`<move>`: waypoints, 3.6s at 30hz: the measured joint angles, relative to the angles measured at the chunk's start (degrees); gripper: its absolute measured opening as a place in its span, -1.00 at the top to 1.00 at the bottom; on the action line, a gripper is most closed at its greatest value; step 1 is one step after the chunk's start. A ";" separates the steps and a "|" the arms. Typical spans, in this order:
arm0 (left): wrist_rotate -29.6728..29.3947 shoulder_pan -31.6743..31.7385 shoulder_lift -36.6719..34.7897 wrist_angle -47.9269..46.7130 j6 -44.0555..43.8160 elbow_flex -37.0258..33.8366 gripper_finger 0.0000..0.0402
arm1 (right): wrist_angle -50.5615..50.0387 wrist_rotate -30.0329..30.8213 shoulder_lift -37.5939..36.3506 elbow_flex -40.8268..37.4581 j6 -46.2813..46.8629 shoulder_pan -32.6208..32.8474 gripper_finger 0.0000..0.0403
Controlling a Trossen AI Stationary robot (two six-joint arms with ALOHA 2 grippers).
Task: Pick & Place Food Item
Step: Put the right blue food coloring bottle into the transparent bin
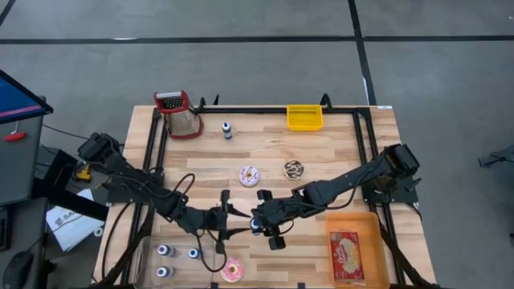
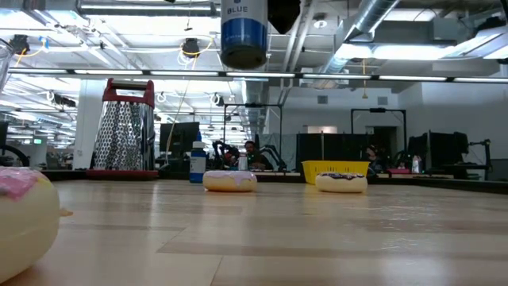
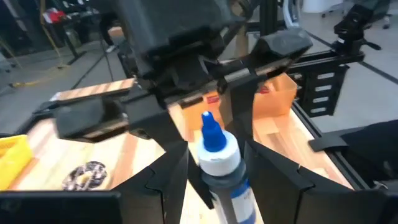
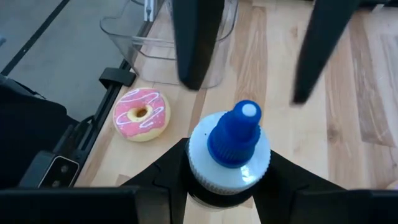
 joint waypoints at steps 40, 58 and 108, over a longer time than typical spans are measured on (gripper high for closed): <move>2.02 2.51 3.97 8.46 -1.81 -0.06 0.85 | 0.25 1.46 0.00 -0.02 -0.62 -0.08 0.34; 1.71 2.20 2.53 5.92 -2.27 -0.06 0.85 | -0.46 1.59 -3.50 -0.03 -0.93 -0.08 -0.09; -39.87 -42.30 2.12 -9.53 -34.00 -0.28 0.85 | -17.16 24.24 -13.11 -0.04 11.72 9.37 -0.07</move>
